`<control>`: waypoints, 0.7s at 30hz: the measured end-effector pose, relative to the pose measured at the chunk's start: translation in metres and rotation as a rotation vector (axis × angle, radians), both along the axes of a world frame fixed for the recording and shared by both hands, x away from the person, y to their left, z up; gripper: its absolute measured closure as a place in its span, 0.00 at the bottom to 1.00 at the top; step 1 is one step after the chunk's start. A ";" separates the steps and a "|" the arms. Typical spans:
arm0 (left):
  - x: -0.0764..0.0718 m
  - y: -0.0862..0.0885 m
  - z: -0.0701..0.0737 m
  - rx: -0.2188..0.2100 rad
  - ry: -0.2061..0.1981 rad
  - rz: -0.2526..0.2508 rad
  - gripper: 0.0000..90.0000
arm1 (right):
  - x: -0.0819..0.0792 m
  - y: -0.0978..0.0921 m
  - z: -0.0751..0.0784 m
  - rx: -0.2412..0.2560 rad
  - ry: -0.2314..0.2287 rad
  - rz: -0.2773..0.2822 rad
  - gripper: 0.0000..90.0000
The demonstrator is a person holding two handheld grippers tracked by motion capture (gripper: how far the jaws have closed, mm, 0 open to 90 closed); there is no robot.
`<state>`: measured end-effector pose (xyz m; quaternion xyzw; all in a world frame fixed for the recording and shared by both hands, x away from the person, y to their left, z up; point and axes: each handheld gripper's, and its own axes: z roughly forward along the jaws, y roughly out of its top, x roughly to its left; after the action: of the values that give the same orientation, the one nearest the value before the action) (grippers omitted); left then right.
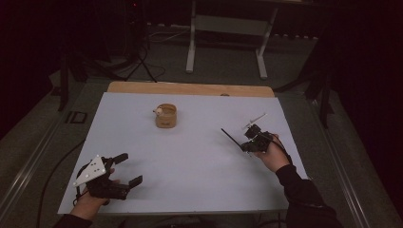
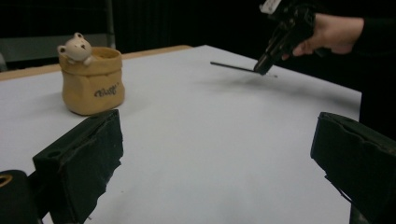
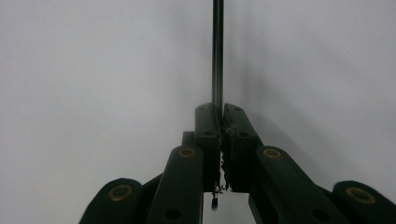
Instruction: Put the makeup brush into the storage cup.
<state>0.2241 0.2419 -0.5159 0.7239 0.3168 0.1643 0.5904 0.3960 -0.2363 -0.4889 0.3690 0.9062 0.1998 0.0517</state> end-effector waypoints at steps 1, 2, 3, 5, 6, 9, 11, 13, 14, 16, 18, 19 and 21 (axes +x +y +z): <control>0.000 -0.001 0.000 0.007 0.004 -0.003 0.03 | 0.000 0.000 0.001 0.002 0.003 0.003 0.95; 0.000 -0.002 0.000 0.016 0.008 -0.012 0.03 | -0.001 0.001 0.002 -0.001 0.007 0.012 0.95; 0.000 -0.004 0.000 0.019 0.011 -0.015 0.03 | -0.001 0.001 0.003 0.004 0.010 0.012 0.95; 0.000 -0.007 0.001 0.020 0.024 -0.027 0.04 | -0.003 0.003 0.004 -0.002 0.018 0.030 0.95; 0.000 -0.007 0.001 0.020 0.024 -0.027 0.04 | -0.003 0.003 0.004 -0.002 0.018 0.030 0.95; 0.001 -0.011 0.008 -0.008 0.038 -0.006 0.04 | -0.008 0.008 0.007 -0.005 0.039 0.063 0.95; 0.003 -0.012 0.012 0.006 0.058 -0.011 0.04 | -0.010 0.010 0.010 0.001 0.037 0.077 0.95; 0.005 -0.015 0.015 0.028 0.082 -0.050 0.04 | -0.013 0.014 0.012 0.008 0.042 0.092 0.95; 0.005 -0.017 0.016 0.049 0.072 -0.078 0.03 | -0.014 0.016 0.013 0.007 0.050 0.103 0.95; 0.007 -0.025 0.018 0.095 0.076 -0.094 0.02 | -0.016 0.020 0.013 0.007 0.059 0.120 0.95; 0.010 -0.032 0.020 0.111 0.075 -0.122 0.02 | -0.019 0.025 0.013 0.016 0.068 0.127 0.95; 0.011 -0.035 0.021 0.114 0.073 -0.139 0.02 | -0.020 0.027 0.013 0.017 0.075 0.137 0.95; 0.014 -0.041 0.023 0.139 0.068 -0.166 0.02 | -0.022 0.032 0.013 0.021 0.081 0.148 0.95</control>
<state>0.2383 0.2006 -0.4929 0.7920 0.2633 0.1115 0.5394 0.3735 -0.2043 -0.4760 0.3095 0.9301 0.1976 -0.0037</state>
